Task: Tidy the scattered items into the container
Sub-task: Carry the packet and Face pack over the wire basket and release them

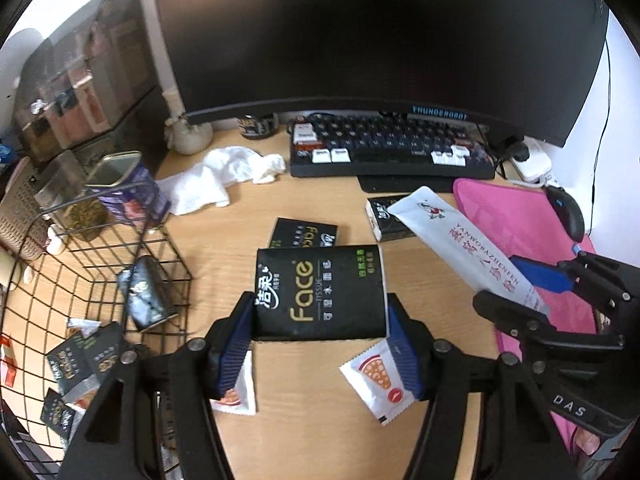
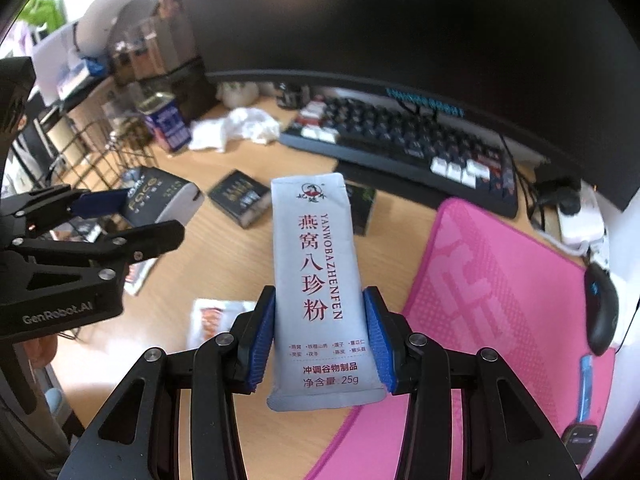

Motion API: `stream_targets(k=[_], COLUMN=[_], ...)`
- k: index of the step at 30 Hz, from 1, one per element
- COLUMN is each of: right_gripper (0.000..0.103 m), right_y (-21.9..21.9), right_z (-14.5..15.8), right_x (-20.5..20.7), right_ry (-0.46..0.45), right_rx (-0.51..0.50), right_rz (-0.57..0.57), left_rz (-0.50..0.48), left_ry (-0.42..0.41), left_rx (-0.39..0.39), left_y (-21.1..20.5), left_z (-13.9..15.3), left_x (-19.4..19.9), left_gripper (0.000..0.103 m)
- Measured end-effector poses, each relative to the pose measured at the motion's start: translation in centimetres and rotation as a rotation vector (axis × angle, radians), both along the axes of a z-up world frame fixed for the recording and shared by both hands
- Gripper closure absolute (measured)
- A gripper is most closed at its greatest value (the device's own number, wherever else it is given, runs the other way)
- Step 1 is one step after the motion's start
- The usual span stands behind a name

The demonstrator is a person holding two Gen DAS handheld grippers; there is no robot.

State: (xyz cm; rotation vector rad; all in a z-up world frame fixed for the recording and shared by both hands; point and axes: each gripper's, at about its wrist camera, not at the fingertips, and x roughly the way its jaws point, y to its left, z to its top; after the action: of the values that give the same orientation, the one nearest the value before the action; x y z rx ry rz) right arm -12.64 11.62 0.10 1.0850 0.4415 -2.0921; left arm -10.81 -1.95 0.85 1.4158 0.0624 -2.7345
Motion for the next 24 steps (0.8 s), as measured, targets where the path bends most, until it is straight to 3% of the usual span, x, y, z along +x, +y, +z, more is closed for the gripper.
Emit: stream_targets(k=[13, 24], right_gripper=[0.06, 0.06], right_y=[-8.7, -19.2], right_z=[5.5, 6.2], right_x=[7.5, 16.1], right_ry=[0.103, 0.12], right_rx=[-0.016, -0.013], right_rz=[0.163, 0.332], left_rz=[0.167, 0.376], left_ry=[0.11, 0.131], left_rx=[0.002, 0.032], left_y=[-9.8, -20.5], left_z=[5.2, 5.6], left_x=[7.6, 14.1], left_gripper=[0.035, 0.035])
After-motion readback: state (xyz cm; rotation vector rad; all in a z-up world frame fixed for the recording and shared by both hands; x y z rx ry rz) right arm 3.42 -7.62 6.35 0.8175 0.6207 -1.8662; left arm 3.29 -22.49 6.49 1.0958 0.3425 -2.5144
